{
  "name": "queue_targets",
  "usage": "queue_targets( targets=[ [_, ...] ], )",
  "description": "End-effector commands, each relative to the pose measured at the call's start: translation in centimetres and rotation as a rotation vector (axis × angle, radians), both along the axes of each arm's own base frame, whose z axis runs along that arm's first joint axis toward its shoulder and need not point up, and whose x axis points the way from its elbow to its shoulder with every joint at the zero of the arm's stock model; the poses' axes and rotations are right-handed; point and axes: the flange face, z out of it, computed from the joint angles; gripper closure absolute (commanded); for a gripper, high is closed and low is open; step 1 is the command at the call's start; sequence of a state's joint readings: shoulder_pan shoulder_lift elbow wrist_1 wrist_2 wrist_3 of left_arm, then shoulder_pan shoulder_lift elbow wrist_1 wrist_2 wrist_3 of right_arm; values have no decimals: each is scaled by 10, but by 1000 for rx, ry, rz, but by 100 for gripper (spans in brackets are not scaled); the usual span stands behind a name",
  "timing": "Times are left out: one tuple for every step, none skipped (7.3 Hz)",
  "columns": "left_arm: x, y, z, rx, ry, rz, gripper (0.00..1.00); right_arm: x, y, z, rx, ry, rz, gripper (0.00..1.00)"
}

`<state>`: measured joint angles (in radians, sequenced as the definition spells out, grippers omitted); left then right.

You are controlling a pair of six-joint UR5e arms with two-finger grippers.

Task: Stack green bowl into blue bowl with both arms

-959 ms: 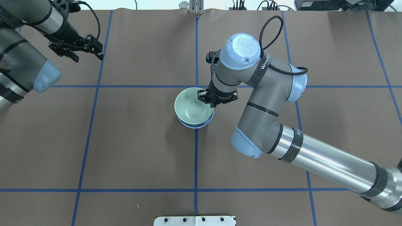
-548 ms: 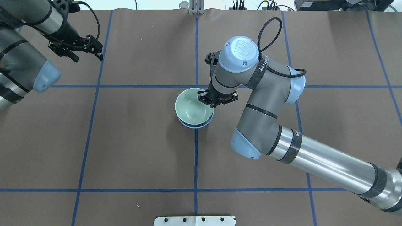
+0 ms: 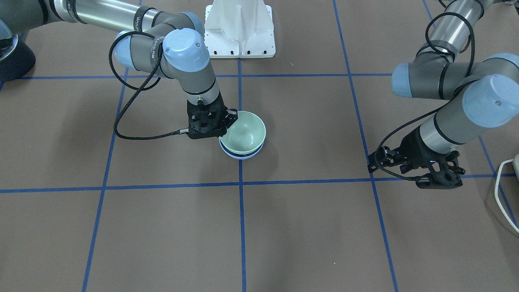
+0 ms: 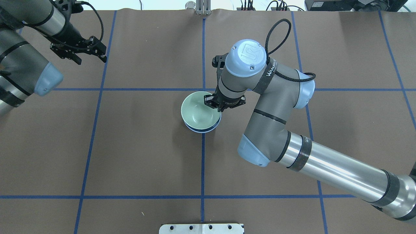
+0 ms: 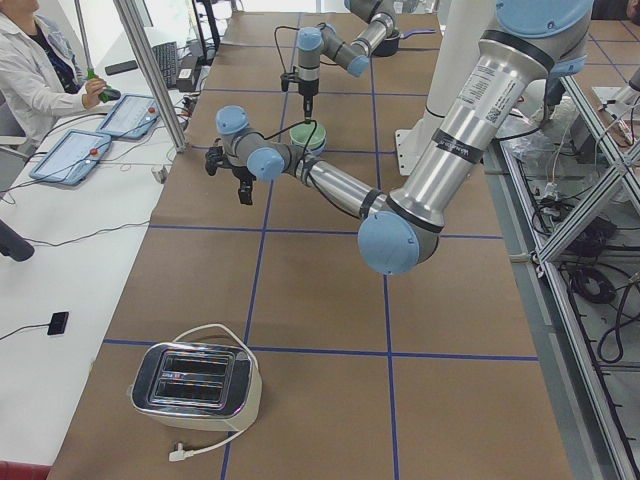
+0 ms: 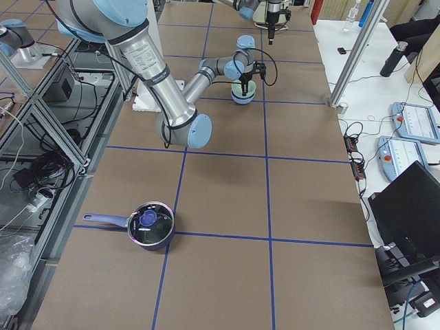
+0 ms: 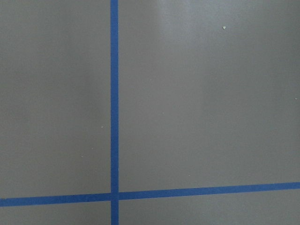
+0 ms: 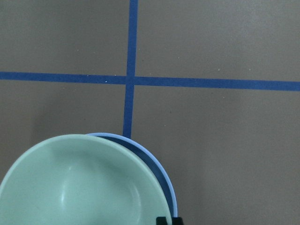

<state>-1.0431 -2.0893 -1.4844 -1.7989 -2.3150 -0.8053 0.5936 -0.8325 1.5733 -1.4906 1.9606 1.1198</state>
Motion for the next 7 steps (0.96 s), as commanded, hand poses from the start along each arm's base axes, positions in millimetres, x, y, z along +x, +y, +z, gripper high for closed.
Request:
queue_targets(
  targets=[
    [1, 0, 0, 0, 0, 1, 2, -8, -1, 6, 15, -13, 2, 85],
    [1, 0, 0, 0, 0, 1, 2, -14, -3, 10, 3, -31, 16, 84],
    [0, 0, 1, 0, -1, -1, 2, -13, -4, 9, 2, -39, 22, 83],
    [0, 0, 1, 0, -2, -1, 2, -12, -4, 9, 4, -41, 19, 81],
    [0, 0, 1, -1, -2, -1, 2, -12, -3, 9, 6, -41, 16, 75],
    [0, 0, 1, -1, -2, -1, 2, -12, -3, 8, 6, -44, 11, 67],
    [0, -1, 2, -3, -3, -1, 2, -11, -1, 8, 9, -46, 6, 56]
  ],
)
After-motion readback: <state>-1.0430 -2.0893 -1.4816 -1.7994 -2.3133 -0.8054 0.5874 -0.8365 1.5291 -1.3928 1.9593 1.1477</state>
